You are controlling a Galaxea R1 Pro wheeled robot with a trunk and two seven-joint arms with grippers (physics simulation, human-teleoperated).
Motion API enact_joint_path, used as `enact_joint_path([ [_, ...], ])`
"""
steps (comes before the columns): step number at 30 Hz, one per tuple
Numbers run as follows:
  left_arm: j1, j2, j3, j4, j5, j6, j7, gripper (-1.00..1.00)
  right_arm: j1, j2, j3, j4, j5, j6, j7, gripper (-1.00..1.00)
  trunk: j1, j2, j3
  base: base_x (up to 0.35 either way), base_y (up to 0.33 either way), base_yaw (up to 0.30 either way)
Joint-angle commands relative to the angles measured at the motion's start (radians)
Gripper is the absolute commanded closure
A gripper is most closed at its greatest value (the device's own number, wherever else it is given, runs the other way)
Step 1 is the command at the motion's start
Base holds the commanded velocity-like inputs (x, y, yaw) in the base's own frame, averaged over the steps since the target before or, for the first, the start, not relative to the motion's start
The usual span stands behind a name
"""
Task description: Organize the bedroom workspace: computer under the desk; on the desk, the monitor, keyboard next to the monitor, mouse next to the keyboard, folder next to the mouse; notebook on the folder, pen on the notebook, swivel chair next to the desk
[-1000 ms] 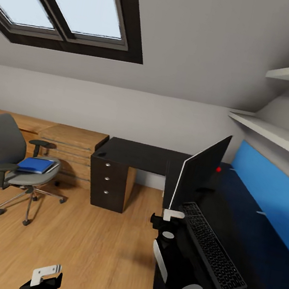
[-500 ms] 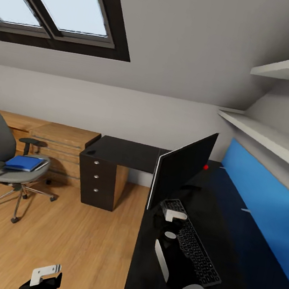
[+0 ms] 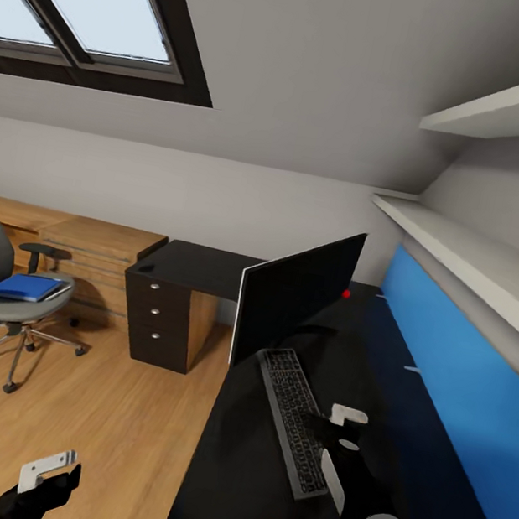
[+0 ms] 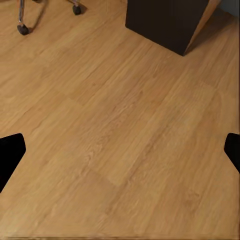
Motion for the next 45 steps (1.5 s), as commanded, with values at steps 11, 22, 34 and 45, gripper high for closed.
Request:
enact_joint_path([
  [11,0.018,-0.006,0.001,-0.425,0.009,0.373,-0.108,-1.00,-0.038,-0.034,-0.026,0.087,-0.005,-0.034,0.033,-1.00,0.000,-0.001,-0.002,-0.014,-0.140,0.000],
  [22,0.020,-0.077,0.004,-0.615,0.042,0.580,-0.110,-1.00,-0.039,-0.030,-0.029,0.077,-0.066,-0.034,0.038,-1.00,0.019,-0.036,-0.017,0.000,-0.003,0.000],
  [34,0.020,-0.067,0.052,-0.618,0.039,0.582,-0.109,-1.00,-0.039,-0.028,-0.029,0.040,-0.071,-0.033,0.093,-1.00,0.065,-0.120,-0.055,0.000,0.000,0.000],
  [45,0.020,-0.053,0.062,-0.618,0.038,0.582,-0.108,-1.00,-0.039,-0.028,-0.028,0.033,-0.071,-0.034,0.101,-1.00,0.107,-0.197,-0.089,0.000,0.000,0.000],
])
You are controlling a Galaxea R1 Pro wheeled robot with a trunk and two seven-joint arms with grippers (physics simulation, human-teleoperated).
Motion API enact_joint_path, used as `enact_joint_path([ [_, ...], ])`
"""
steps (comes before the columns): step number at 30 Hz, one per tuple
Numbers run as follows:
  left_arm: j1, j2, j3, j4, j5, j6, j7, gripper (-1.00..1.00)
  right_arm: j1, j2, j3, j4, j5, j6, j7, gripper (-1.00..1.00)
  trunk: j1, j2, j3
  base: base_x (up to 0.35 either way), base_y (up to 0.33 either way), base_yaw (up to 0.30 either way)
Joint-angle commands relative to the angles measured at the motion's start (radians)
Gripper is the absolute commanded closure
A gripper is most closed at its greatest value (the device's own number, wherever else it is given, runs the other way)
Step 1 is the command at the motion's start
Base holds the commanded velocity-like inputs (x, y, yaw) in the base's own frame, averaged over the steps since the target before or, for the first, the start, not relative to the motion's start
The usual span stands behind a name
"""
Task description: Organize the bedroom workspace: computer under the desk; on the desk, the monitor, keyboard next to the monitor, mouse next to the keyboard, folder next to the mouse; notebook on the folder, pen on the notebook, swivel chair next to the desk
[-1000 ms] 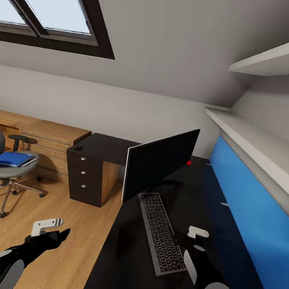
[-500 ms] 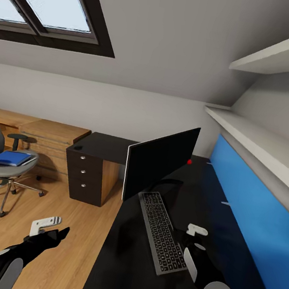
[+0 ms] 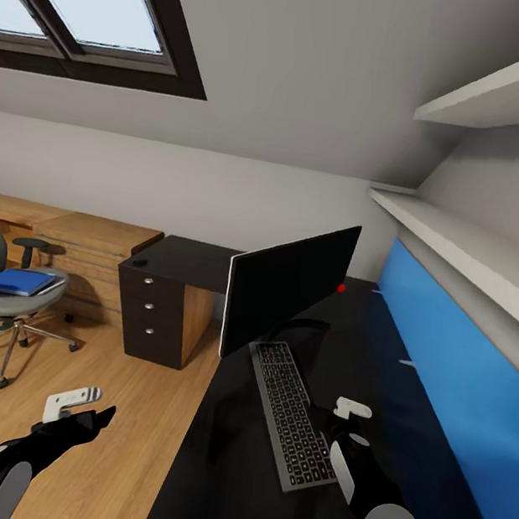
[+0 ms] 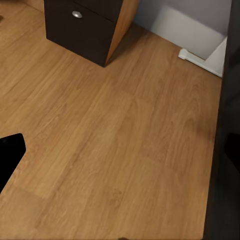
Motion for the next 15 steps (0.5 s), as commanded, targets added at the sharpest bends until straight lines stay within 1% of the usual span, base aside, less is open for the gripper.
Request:
enact_joint_path([
  [1,-0.001,0.001,0.000,-0.001,0.011,0.005,0.009,-1.00,0.000,0.001,-0.001,-0.002,-0.010,0.005,-0.002,-1.00,0.004,-0.008,-0.005,0.000,0.000,0.000],
  [10,-0.001,0.001,0.005,-0.001,0.011,0.004,0.009,-1.00,0.000,0.000,-0.001,-0.004,-0.010,0.001,-0.001,-1.00,0.039,-0.071,-0.033,0.000,0.000,0.000],
  [11,-0.001,0.002,0.005,-0.001,0.011,0.004,0.009,-1.00,0.000,-0.001,-0.002,-0.010,-0.010,0.000,-0.001,-1.00,0.042,-0.078,-0.036,0.000,0.000,0.000],
  [12,-0.001,0.002,0.007,-0.001,0.011,0.004,0.009,-1.00,0.000,0.000,0.000,-0.045,-0.009,0.000,-0.002,-1.00,0.046,-0.085,-0.039,0.000,0.000,0.000],
  [15,-0.001,0.005,0.010,-0.001,0.011,0.004,0.009,-1.00,0.000,-0.002,0.000,-0.054,-0.009,0.006,-0.004,-1.00,0.058,-0.106,-0.048,0.000,0.000,0.000],
])
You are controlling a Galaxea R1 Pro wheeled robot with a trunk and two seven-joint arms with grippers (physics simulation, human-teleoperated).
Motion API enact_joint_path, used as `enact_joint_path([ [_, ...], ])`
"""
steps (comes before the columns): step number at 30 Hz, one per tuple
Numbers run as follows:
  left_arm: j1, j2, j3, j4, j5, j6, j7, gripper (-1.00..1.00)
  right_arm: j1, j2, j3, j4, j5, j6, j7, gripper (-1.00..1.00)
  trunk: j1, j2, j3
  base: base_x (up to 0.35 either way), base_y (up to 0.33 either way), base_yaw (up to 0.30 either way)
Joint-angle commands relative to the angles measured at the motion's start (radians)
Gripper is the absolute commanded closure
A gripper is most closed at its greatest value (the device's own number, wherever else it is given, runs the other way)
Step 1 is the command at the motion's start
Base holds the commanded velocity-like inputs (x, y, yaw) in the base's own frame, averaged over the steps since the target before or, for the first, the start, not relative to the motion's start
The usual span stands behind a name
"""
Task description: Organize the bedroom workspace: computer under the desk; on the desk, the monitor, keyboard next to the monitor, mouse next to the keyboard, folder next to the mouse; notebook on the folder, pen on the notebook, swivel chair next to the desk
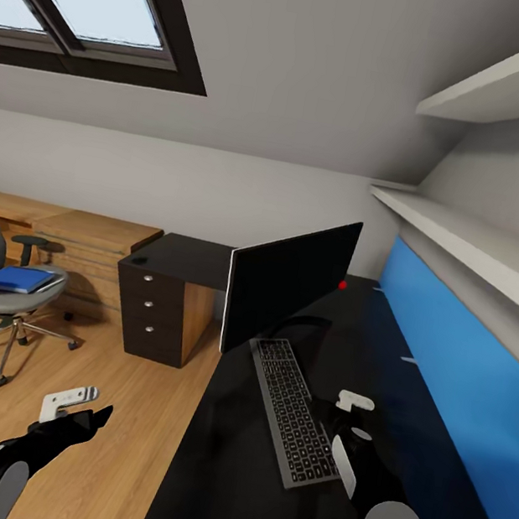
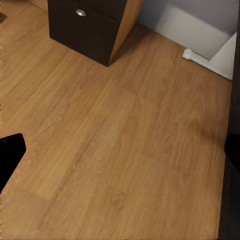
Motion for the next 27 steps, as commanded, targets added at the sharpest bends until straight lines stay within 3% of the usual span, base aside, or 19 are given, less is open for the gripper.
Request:
enact_joint_path([
  [1,-0.001,0.012,0.000,-0.001,0.011,0.005,0.009,-1.00,-0.010,-0.005,-0.003,-0.010,-0.010,0.014,-0.003,-1.00,0.004,-0.008,-0.004,0.000,0.000,0.000],
  [6,-0.001,0.022,0.003,-0.001,0.012,0.004,0.010,-1.00,-0.096,-0.021,-0.007,0.018,-0.010,0.055,-0.003,-1.00,0.023,-0.043,-0.020,0.000,0.000,0.000],
  [11,-0.001,0.026,0.051,-0.002,0.012,0.003,0.009,-1.00,-0.143,-0.044,-0.037,0.127,-0.058,0.072,0.005,-1.00,0.042,-0.078,-0.036,0.000,0.000,0.000],
  [13,-0.001,0.029,0.059,-0.002,0.012,0.003,0.010,-1.00,-0.147,-0.047,-0.042,0.150,-0.100,0.076,0.053,-1.00,0.050,-0.092,-0.042,0.000,0.000,0.000],
  [16,-0.001,0.030,0.061,-0.003,0.012,0.003,0.010,-1.00,-0.149,-0.051,-0.044,0.167,-0.125,0.099,0.148,-1.00,0.062,-0.113,-0.051,0.000,0.000,0.000],
  [23,-0.001,0.030,0.062,-0.002,0.012,0.003,0.010,-1.00,-0.149,-0.074,-0.062,0.175,-0.141,0.198,0.360,-1.00,0.088,-0.162,-0.073,0.000,0.000,0.000],
  [27,-0.001,0.029,0.062,-0.002,0.014,0.003,0.009,-1.00,-0.149,-0.076,-0.079,0.175,-0.139,0.203,0.385,-1.00,0.104,-0.190,-0.086,0.000,0.000,0.000],
])
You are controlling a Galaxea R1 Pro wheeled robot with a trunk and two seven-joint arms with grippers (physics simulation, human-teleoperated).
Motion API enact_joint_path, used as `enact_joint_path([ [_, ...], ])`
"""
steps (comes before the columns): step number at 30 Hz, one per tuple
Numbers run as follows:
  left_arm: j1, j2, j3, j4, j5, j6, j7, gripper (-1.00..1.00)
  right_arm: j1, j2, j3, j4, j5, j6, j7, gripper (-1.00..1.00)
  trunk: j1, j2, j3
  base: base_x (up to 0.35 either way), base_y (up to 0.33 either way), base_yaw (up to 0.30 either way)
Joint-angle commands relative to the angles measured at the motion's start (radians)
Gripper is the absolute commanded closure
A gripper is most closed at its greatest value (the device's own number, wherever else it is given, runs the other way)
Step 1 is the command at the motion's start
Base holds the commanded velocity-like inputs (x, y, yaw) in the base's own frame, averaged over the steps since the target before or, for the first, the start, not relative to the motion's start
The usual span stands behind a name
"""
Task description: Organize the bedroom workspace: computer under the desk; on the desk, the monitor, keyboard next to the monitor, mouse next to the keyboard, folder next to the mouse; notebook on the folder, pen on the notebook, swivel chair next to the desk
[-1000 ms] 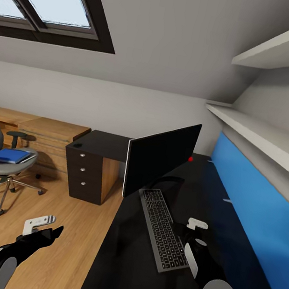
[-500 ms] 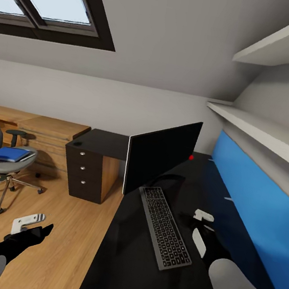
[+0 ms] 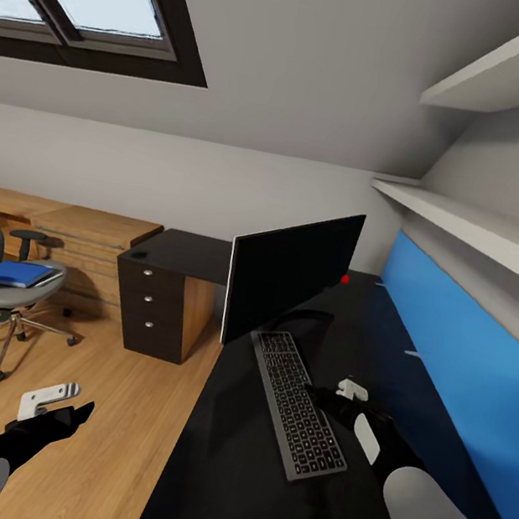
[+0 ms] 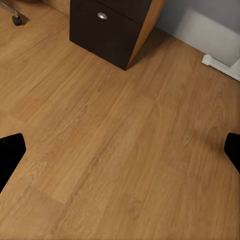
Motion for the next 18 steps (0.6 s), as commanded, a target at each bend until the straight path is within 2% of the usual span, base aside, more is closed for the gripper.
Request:
enact_joint_path([
  [1,-0.001,0.000,0.000,-0.001,0.011,0.005,0.009,-1.00,-0.001,0.000,-0.007,-0.001,-0.006,0.008,0.005,-1.00,0.004,-0.008,-0.004,0.000,0.000,0.000],
  [8,-0.001,0.000,0.000,-0.002,0.011,0.005,0.010,-1.00,-0.001,0.000,-0.005,-0.001,0.000,-0.024,-0.016,-1.00,0.031,-0.057,-0.026,0.000,0.000,0.000],
  [12,-0.001,0.000,0.000,-0.001,0.011,0.005,0.009,-1.00,-0.001,0.002,0.002,0.001,0.005,-0.040,-0.101,-1.00,0.046,-0.085,-0.039,0.000,0.000,0.000],
  [17,-0.001,0.000,0.000,-0.001,0.011,0.005,0.009,-1.00,-0.001,0.004,0.006,0.002,0.011,-0.042,-0.137,-1.00,0.065,-0.120,-0.055,0.000,0.000,0.000],
  [18,-0.001,0.000,0.000,-0.002,0.011,0.005,0.008,-1.00,-0.001,0.005,0.009,0.002,0.023,-0.042,-0.150,-1.00,0.069,-0.127,-0.058,0.000,0.000,0.000],
])
